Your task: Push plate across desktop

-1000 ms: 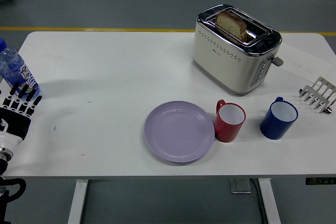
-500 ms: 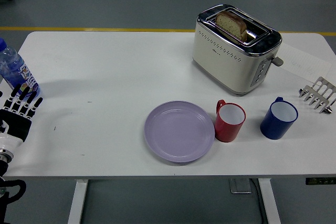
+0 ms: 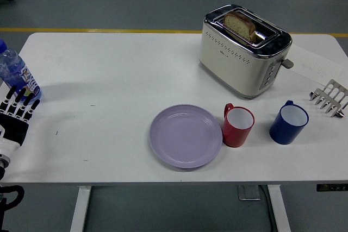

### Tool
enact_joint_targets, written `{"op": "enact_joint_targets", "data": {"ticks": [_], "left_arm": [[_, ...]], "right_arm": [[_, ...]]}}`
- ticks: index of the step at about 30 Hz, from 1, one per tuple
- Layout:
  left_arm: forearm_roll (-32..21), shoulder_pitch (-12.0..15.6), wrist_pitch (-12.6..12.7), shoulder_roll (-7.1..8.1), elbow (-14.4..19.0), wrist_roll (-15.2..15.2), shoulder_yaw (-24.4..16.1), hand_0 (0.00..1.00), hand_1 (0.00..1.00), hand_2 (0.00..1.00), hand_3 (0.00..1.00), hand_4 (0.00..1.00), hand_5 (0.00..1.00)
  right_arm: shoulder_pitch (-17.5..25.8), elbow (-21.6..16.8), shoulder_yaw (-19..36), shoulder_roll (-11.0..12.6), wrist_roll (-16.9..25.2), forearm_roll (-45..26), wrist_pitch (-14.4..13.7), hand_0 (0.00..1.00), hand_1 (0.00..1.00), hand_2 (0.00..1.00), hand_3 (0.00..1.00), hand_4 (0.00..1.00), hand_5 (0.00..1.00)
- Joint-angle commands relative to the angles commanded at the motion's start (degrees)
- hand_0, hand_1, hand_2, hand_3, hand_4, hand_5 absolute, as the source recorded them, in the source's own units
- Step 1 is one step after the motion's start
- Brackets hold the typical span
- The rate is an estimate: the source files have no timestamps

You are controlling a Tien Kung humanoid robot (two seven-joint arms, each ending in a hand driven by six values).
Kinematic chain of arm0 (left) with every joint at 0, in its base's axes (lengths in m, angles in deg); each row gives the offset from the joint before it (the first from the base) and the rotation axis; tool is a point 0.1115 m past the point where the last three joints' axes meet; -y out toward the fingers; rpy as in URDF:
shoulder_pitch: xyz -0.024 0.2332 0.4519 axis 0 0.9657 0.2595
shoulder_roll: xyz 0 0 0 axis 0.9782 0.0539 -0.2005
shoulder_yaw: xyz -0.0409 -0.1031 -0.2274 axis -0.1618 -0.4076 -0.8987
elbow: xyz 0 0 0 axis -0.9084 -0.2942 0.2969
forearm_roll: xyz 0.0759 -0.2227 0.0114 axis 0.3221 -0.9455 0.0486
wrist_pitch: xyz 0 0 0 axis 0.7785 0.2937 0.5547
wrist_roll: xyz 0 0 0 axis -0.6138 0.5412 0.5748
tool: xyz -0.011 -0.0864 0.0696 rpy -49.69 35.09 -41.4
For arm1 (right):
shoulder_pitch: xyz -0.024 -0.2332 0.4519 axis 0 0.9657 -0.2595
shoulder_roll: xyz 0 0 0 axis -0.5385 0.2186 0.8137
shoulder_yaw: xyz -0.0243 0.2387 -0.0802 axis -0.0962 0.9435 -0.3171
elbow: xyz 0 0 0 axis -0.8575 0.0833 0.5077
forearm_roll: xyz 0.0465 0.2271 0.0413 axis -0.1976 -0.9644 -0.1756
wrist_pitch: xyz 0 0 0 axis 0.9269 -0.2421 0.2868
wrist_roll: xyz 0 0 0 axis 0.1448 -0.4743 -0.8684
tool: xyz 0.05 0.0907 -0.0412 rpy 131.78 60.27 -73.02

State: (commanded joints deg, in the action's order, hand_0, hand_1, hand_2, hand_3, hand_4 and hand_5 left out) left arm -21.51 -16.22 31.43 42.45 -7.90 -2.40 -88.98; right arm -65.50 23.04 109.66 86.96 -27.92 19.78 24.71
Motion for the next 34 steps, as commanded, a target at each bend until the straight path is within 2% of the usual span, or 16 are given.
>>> {"op": "enact_joint_targets", "data": {"ticks": [34], "left_arm": [[-0.09, -0.96, -0.22, -0.13, -0.04, -0.06, -0.81, 0.558, 0.659, 0.664, 0.701, 0.543, 0.998]], "right_arm": [[-0.74, 0.0, 0.14, -0.03, 0.04, 0.46, 0.27, 0.516, 0.483, 0.598, 0.544, 0.209, 0.246]]}}
